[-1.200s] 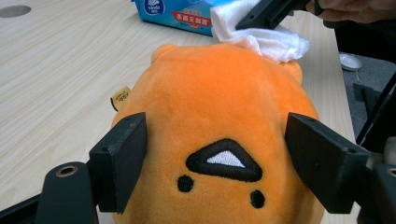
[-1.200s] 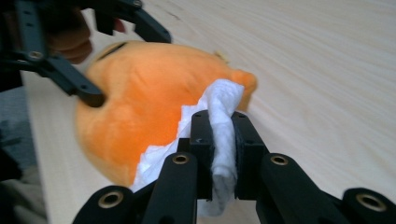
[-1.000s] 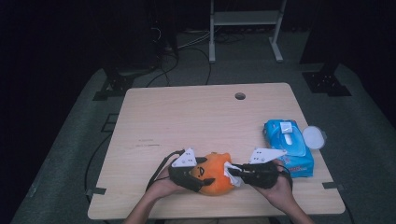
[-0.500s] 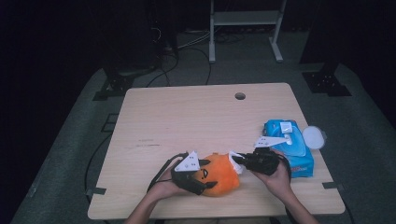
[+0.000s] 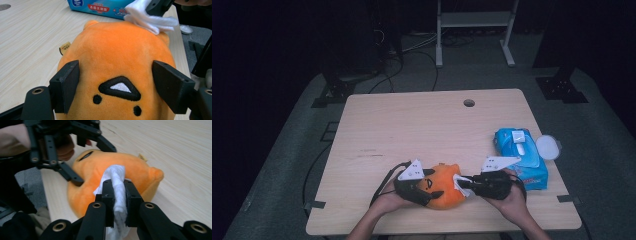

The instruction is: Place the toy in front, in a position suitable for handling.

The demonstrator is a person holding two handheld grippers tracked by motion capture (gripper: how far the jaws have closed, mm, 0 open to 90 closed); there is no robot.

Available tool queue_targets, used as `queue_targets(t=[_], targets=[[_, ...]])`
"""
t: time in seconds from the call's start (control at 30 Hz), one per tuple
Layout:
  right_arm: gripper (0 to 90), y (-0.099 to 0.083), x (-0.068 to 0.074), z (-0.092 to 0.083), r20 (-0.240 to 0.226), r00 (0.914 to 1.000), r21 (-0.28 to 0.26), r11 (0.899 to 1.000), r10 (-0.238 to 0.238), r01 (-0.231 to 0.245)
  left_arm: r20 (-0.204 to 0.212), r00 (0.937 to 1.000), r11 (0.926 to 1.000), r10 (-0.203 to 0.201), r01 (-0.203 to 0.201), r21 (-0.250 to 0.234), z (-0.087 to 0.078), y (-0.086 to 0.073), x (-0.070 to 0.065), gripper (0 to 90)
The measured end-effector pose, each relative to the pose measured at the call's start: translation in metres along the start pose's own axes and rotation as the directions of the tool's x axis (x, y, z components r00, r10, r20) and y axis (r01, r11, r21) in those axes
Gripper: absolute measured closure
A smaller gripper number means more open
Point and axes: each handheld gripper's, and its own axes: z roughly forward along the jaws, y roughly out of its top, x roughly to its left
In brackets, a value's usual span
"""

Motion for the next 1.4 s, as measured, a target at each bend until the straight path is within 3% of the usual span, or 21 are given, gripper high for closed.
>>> queue_targets(t=[0.17,0.27,0.37,0.43,0.47,0.53,0.6,0.63,0.67,0.77,0.83,0.87,0.9,0.93,0.97,1.0,1.03,1.07,1.17,1.27,1.4], targets=[[79.9,-0.004,-0.02,0.001,0.011,0.9986,0.007,0.999,0.052,-0.052,0.02,0.9997,0.9998,-0.017,0.017,-0.006,-0.006,0.004,0.004,17.4],[80.0,-0.006,-0.024,0.002,0.016,0.9978,0.017,0.998,0.064,-0.064,0.024,0.9912,0.9912,-0.13,0.13,0.026,-0.005,0.0,0.013,7.9],[80.3,-0.005,-0.026,0.004,0.006,0.9974,0.015,0.997,0.072,-0.072,0.026,0.9868,0.9869,-0.16,0.16,0.025,0.002,-0.004,0.015,8.9],[80.3,-0.004,-0.026,0.004,0.006,0.9968,0.015,0.997,0.08,-0.08,0.023,0.9891,0.989,-0.145,0.144,0.031,0.002,-0.003,0.013,19.4],[80.6,-0.004,-0.026,0.003,0.009,0.9964,0.017,0.996,0.084,-0.084,-0.002,0.9953,0.9953,-0.097,0.097,0.0,-0.001,0.003,0.01,27.4],[80.7,-0.002,-0.026,0.001,0.029,0.9962,0.01,0.997,0.082,-0.083,-0.05,0.9982,0.9979,-0.034,0.031,-0.057,-0.004,0.01,0.008,36.0],[81.0,0.002,-0.027,-0.003,0.048,0.996,-0.01,0.997,0.076,-0.076,-0.128,0.9911,0.9938,0.039,-0.051,-0.098,-0.004,0.016,0.005,37.6],[81.0,0.002,-0.027,-0.003,0.048,0.996,-0.01,0.997,0.076,-0.076,-0.128,0.9911,0.9938,0.039,-0.051,-0.098,-0.004,0.016,0.005,37.4],[81.0,0.007,-0.028,-0.005,0.043,0.9951,-0.042,0.995,0.089,-0.088,-0.16,0.9849,0.9905,0.067,-0.085,-0.108,-0.002,0.017,0.004,36.2],[80.9,0.007,-0.029,-0.003,0.056,0.9954,-0.034,0.997,0.078,-0.076,-0.14,0.9857,0.993,0.093,-0.102,-0.058,0.01,0.01,0.003,28.8],[80.9,0.001,-0.029,0.006,0.055,0.9964,0.009,0.998,0.064,-0.064,-0.099,0.9942,0.996,0.042,-0.05,-0.074,0.01,0.006,0.005,18.3],[80.9,-0.001,-0.028,0.006,0.054,0.9968,0.018,0.998,0.059,-0.06,-0.09,0.9958,0.9951,-0.016,0.007,-0.098,0.004,0.01,0.009,14.0],[80.9,-0.001,-0.028,0.006,0.054,0.9968,0.018,0.998,0.059,-0.06,-0.09,0.9958,0.9951,-0.016,0.007,-0.098,0.004,0.01,0.009,9.4],[81.0,-0.002,-0.023,0.006,0.058,0.9974,0.029,0.999,0.043,-0.045,-0.107,0.9909,0.9907,-0.082,0.069,-0.117,-0.002,0.011,0.014,7.7],[81.0,-0.002,-0.023,0.006,0.058,0.9974,0.029,0.999,0.043,-0.045,-0.107,0.9909,0.9907,-0.082,0.069,-0.117,-0.002,0.011,0.014,7.7],[81.0,-0.006,-0.016,0.006,0.049,0.9986,0.045,0.999,0.022,-0.024,-0.088,0.9894,0.99,-0.115,0.107,-0.092,-0.001,0.007,0.017,9.2],[81.0,-0.006,-0.012,0.005,0.045,0.9989,0.053,0.998,0.015,-0.018,-0.088,0.9894,0.99,-0.115,0.107,-0.092,-0.001,0.007,0.017,14.7],[81.0,-0.006,-0.008,0.005,0.047,0.9989,0.059,0.998,0.002,-0.005,-0.069,0.9919,0.9922,-0.107,0.102,-0.072,0.003,0.002,0.014,17.0],[81.1,0.001,-0.001,0.001,0.057,0.998,0.032,0.999,-0.028,0.026,-0.077,0.9966,0.9985,-0.029,0.025,-0.049,0.003,0.004,0.006,23.2],[81.0,0.01,-0.001,0.001,0.058,0.9979,-0.02,0.999,-0.028,0.029,-0.085,0.9936,0.9968,0.074,-0.076,-0.022,0.004,0.006,-0.003,24.6],[80.9,0.011,-0.009,0.005,0.078,0.9968,-0.04,0.999,-0.015,0.018,-0.086,0.9913,0.9946,0.1,-0.102,-0.018,0.004,0.004,-0.004,25.2]])
